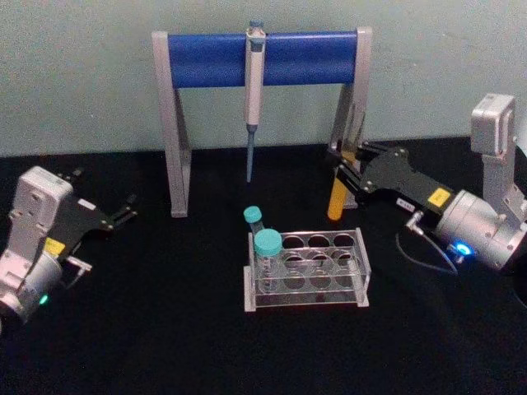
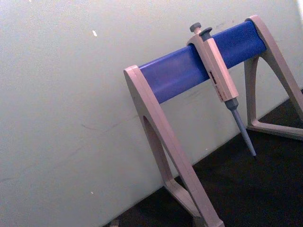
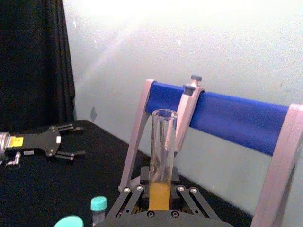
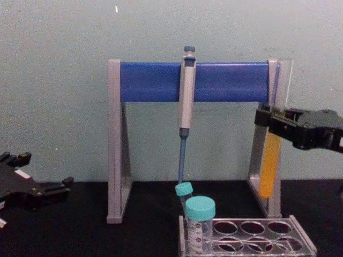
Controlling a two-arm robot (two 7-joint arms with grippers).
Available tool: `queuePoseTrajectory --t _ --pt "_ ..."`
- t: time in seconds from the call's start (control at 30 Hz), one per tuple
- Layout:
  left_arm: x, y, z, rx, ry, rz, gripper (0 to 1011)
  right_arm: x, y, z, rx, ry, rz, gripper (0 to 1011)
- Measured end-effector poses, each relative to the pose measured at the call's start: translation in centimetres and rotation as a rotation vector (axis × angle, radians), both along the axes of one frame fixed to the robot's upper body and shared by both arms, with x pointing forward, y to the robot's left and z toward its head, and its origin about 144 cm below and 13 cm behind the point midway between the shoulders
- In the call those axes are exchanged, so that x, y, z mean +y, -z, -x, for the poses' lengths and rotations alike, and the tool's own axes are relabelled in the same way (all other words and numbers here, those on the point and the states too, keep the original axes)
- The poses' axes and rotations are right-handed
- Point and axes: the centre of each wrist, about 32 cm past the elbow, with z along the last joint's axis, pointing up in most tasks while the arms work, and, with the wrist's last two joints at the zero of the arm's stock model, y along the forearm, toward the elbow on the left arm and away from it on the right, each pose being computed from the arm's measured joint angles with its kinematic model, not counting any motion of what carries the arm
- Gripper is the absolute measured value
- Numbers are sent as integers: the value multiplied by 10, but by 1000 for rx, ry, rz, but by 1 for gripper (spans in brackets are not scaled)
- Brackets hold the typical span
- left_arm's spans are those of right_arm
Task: Pick up the test tube from the test tube rack, shake it, then place it back into the test tube rack.
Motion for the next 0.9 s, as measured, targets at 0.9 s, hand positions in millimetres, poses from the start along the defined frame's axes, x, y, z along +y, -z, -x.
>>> queuePoseTrajectory --t 0.9 --pt "0 0 0 0 0 0 1002 8 -7 -24 -14 -22 -19 238"
